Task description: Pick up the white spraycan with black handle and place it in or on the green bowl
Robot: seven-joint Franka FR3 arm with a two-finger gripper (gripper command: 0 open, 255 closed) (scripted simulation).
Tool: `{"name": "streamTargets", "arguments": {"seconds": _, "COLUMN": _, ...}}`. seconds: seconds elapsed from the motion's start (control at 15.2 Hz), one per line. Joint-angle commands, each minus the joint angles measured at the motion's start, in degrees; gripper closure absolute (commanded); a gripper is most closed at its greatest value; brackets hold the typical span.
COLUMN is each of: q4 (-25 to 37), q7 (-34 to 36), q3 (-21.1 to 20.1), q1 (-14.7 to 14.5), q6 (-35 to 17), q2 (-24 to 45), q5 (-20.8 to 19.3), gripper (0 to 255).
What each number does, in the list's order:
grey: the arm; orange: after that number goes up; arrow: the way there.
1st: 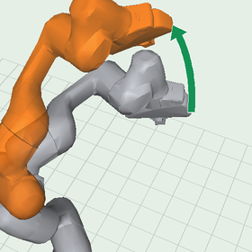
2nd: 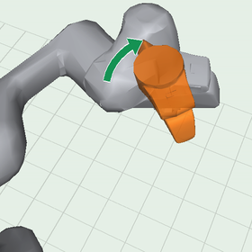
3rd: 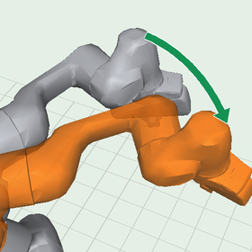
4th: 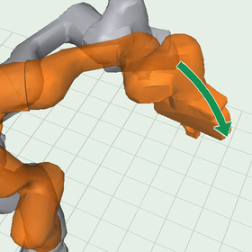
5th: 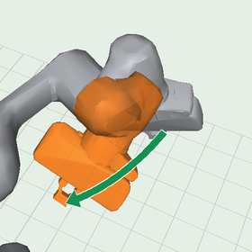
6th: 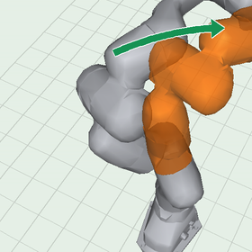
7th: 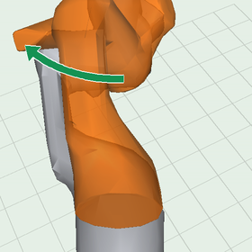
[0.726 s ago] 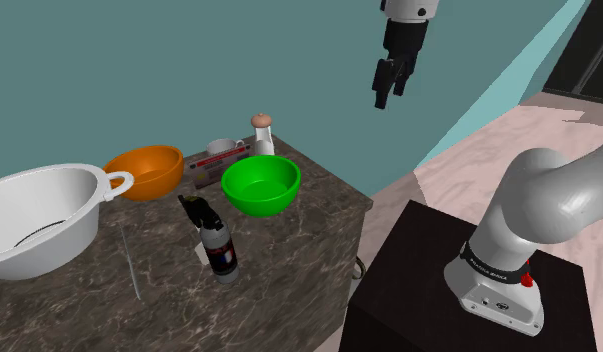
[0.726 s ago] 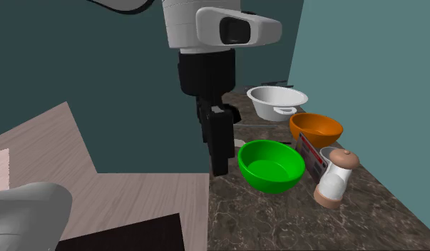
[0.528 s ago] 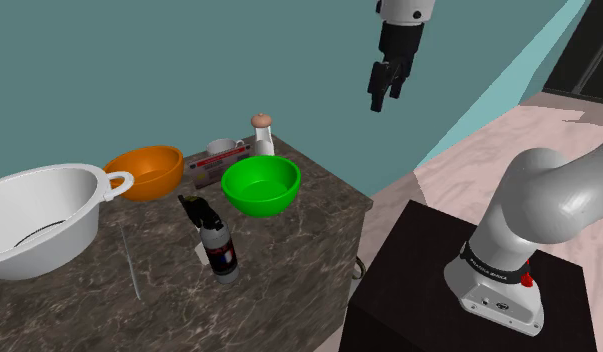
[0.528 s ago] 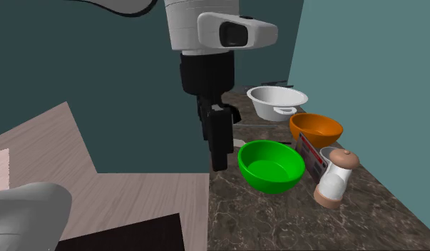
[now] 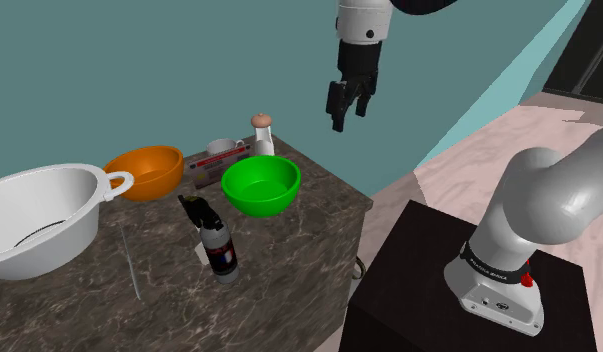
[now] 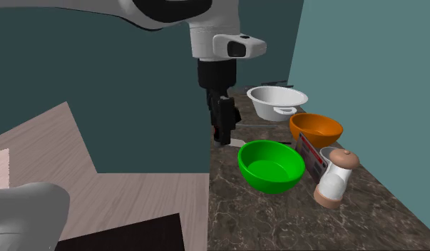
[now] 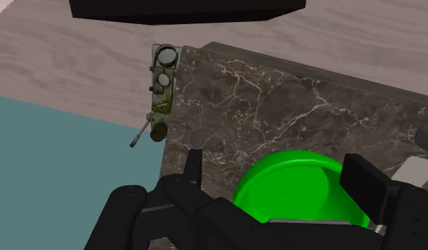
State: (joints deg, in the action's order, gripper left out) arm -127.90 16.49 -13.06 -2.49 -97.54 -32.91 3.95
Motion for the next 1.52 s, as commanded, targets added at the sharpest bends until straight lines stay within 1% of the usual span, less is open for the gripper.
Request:
{"name": "streamTargets", "arguments": {"seconds": 0.0, "q4": 1.94, "q7": 2.4, "q3": -2.05, "q1": -0.42, "q6": -1.03, "q2": 2.93, "q5": 0.71, "gripper": 0}}
{"name": "streamTargets", "arguments": {"seconds": 0.4, "q4": 8.31, "q7": 9.76, "q3": -8.17, "q1": -1.41, "q6": -4.31, "q2": 12.48, "q5": 1.12, "gripper": 0}}
{"name": "streamTargets", "arguments": {"seconds": 0.73, "q4": 15.46, "q7": 16.42, "q3": -13.03, "q1": -2.26, "q6": -6.2, "q2": 21.75, "q5": -0.79, "gripper": 0}}
{"name": "streamTargets", "arguments": {"seconds": 0.92, "q4": 20.63, "q7": 20.69, "q3": -15.63, "q1": -3.17, "q6": -6.75, "q2": 27.97, "q5": -3.08, "gripper": 0}}
{"name": "streamTargets", "arguments": {"seconds": 1.12, "q4": 26.57, "q7": 25.07, "q3": -17.79, "q1": -4.67, "q6": -6.71, "q2": 34.7, "q5": -6.18, "gripper": 0}}
{"name": "streamTargets", "arguments": {"seconds": 1.25, "q4": 31.04, "q7": 27.92, "q3": -18.82, "q1": -6.18, "q6": -6.28, "q2": 39.43, "q5": -8.58, "gripper": 0}}
{"name": "streamTargets", "arguments": {"seconds": 1.45, "q4": 38.64, "q7": 31.86, "q3": -19.71, "q1": -9.26, "q6": -4.96, "q2": 46.83, "q5": -12.43, "gripper": 0}}
